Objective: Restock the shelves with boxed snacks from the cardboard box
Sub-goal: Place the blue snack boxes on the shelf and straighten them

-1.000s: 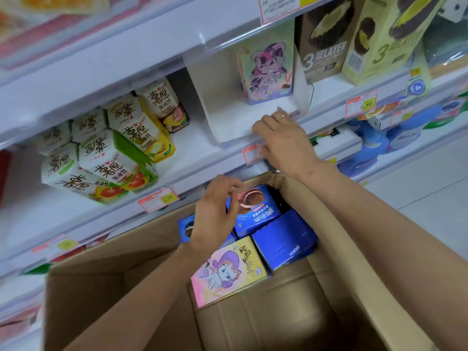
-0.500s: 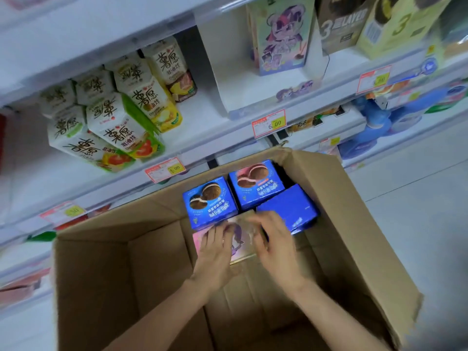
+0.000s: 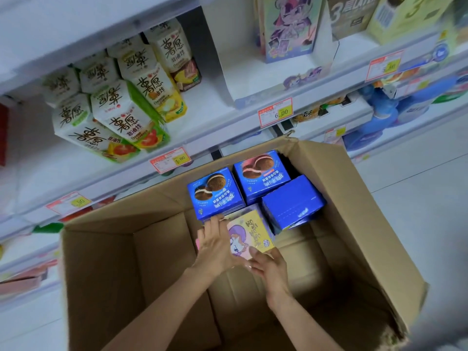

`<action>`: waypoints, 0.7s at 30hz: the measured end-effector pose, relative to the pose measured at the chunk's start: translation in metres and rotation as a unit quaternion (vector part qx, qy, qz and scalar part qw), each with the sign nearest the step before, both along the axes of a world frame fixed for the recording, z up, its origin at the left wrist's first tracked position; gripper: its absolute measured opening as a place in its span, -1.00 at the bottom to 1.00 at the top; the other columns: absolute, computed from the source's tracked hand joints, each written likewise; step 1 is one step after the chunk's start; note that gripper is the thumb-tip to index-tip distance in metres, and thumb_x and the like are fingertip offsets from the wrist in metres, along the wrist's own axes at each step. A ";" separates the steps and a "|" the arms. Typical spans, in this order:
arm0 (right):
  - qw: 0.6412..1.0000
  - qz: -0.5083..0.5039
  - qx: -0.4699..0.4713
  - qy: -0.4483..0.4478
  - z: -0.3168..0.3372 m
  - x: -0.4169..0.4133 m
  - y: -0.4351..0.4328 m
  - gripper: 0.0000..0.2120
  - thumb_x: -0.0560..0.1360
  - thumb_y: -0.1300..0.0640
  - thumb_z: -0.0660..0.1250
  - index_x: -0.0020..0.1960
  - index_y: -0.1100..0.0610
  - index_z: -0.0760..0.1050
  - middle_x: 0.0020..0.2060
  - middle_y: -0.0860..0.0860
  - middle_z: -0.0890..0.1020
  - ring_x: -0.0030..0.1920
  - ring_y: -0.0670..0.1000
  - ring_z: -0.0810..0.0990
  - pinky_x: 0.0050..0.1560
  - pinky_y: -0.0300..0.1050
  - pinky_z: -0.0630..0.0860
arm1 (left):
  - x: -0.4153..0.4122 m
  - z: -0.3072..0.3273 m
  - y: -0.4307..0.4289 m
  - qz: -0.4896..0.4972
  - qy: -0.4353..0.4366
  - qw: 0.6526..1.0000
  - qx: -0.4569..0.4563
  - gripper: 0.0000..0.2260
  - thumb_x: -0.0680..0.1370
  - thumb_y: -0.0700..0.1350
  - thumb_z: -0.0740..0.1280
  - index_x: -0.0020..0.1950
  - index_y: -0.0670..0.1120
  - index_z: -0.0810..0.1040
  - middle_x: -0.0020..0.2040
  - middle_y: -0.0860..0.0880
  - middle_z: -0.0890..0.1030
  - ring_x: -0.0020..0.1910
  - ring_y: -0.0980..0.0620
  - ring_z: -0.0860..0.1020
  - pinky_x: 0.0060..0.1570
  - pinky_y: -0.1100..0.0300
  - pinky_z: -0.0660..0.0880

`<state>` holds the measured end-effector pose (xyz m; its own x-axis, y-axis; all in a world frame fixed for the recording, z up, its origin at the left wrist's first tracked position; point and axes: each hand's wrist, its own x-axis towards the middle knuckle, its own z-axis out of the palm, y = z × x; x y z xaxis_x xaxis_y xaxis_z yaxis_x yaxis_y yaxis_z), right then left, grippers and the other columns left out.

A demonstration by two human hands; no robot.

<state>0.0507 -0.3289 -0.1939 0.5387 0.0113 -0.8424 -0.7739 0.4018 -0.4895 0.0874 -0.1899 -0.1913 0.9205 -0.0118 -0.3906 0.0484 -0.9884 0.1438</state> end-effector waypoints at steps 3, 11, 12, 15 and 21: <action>0.998 0.035 0.044 -0.031 0.002 -0.011 -0.012 -0.64 0.34 0.20 0.47 0.11 0.21 0.53 -0.06 0.19 0.67 -0.17 0.09 0.64 -0.05 -0.04 0.60 | -0.005 0.023 0.027 0.110 0.163 0.972 -0.130 -0.23 0.17 0.37 0.44 0.26 0.05 0.35 0.15 0.08 0.53 0.12 0.05 0.53 0.12 0.10 0.44; 0.994 -0.068 0.004 0.089 -0.014 0.008 0.017 -0.86 0.53 0.14 0.32 0.03 0.21 0.49 -0.21 0.11 0.57 -0.23 0.04 0.56 -0.14 -0.12 0.54 | -0.039 0.049 0.061 0.206 0.075 0.967 -0.130 -0.72 0.44 0.15 0.39 -0.13 0.01 0.37 -0.25 0.02 0.64 -0.30 0.08 0.64 -0.24 0.04 0.60; 0.992 -0.074 0.004 0.100 -0.015 0.012 0.023 -0.90 0.52 0.18 0.33 -0.03 0.21 0.50 -0.23 0.08 0.57 -0.24 0.02 0.55 -0.17 -0.16 0.52 | -0.042 0.052 0.062 0.220 0.049 0.965 -0.132 -0.71 0.43 0.14 0.40 -0.13 -0.01 0.37 -0.25 0.02 0.63 -0.30 0.06 0.64 -0.25 0.00 0.59; 0.982 -0.116 0.017 0.146 -0.010 0.023 0.037 -0.89 0.51 0.24 0.33 -0.20 0.19 0.51 -0.28 0.06 0.57 -0.28 0.00 0.52 -0.20 -0.18 0.48 | -0.049 0.058 0.069 0.242 -0.013 0.961 -0.134 -0.71 0.44 0.09 0.39 -0.11 -0.05 0.37 -0.27 0.01 0.61 -0.31 0.00 0.64 -0.32 -0.04 0.58; 0.970 -0.167 0.036 0.175 -0.004 0.027 0.053 -0.91 0.47 0.26 0.36 -0.04 0.26 0.52 -0.32 0.06 0.57 -0.34 -0.01 0.53 -0.39 -0.22 0.43 | -0.055 0.071 0.087 0.316 -0.014 0.923 -0.220 -0.81 0.50 -0.01 0.35 -0.03 -0.07 0.41 -0.21 0.00 0.64 -0.30 0.06 0.66 -0.29 -0.06 0.61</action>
<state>0.0773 -0.2757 -0.1976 0.2035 -0.0492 -0.9778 -0.7085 0.6819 -0.1818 0.0321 -0.1034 -0.1204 0.8075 0.3785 -0.4523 0.5852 -0.6105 0.5338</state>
